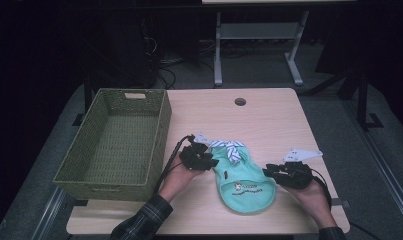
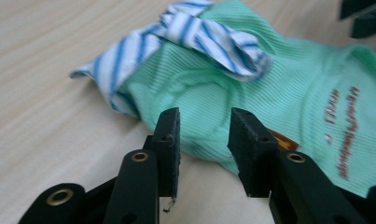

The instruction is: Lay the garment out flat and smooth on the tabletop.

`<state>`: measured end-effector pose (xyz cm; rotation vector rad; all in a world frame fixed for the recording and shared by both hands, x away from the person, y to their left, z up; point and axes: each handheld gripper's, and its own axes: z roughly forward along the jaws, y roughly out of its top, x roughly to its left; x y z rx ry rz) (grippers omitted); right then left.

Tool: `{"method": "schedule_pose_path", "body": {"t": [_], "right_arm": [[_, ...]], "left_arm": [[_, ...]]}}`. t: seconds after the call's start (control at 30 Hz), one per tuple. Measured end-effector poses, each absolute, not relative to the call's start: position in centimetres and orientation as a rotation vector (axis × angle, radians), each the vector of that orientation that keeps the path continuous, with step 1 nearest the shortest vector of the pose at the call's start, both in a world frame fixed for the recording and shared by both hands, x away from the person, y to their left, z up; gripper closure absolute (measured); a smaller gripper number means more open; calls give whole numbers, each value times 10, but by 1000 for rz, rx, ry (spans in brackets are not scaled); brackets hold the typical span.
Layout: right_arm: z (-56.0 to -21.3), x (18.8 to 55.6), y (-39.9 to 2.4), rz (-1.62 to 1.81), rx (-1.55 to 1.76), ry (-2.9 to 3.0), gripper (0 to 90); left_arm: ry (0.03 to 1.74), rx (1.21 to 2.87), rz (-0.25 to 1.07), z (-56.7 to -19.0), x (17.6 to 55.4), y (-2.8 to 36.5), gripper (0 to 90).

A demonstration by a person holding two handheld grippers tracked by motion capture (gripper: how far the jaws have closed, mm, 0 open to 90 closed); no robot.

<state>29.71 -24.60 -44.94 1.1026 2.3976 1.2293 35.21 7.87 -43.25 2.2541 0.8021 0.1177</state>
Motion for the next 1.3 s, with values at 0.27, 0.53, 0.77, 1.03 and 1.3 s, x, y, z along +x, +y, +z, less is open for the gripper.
{"method": "schedule_pose_path", "body": {"t": [0.27,0.53,0.77,1.03,1.3], "right_arm": [[-446,319,-240,1233,1097,2393,697],[-442,350,-225,1242,1083,2390,672],[-442,376,-209,1255,1089,2393,656],[-445,401,-191,1244,1091,2419,634],[-461,411,-182,1203,1118,2475,664]], "left_arm": [[758,2256,73,-434,330,76,613],[715,2276,45,-440,308,69,522],[701,2284,41,-444,299,68,495],[679,2340,75,-452,297,63,536],[671,2388,66,-457,299,63,706]]}}
